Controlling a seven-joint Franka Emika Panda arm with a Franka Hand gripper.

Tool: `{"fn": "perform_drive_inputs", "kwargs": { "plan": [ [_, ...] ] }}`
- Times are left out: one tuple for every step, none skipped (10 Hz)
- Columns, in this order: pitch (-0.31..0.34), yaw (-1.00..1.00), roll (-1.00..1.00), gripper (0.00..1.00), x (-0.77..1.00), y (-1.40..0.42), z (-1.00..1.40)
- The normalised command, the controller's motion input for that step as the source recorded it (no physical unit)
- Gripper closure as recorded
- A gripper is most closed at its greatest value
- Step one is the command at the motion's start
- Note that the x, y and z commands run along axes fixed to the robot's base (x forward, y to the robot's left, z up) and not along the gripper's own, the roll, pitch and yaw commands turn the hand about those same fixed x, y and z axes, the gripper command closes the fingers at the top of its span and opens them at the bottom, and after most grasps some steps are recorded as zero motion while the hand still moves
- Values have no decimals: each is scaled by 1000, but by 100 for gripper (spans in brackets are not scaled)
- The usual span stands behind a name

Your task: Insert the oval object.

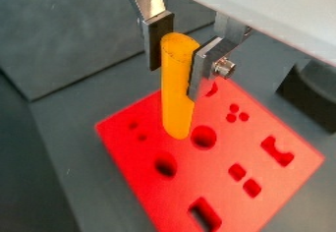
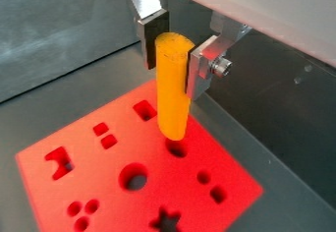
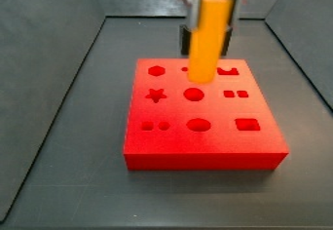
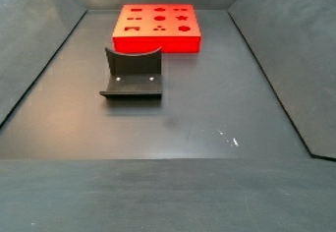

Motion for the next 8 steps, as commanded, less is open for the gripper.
{"fn": "perform_drive_inputs", "kwargs": {
  "plan": [
    [-79, 177, -4, 100, 443, -243, -289],
    [0, 94, 0, 100, 137, -77, -334],
    [-174, 163, -11, 100, 0, -57, -597],
    [-186, 294, 0, 100, 0, -26, -746],
    [-123, 331, 0, 100, 0, -17, -531],
    [-107, 151, 0, 100, -11, -103, -309],
    [-94, 106, 23, 100, -66, -74, -323],
    [-67, 57, 61, 100, 0, -37, -280]
  ]
}}
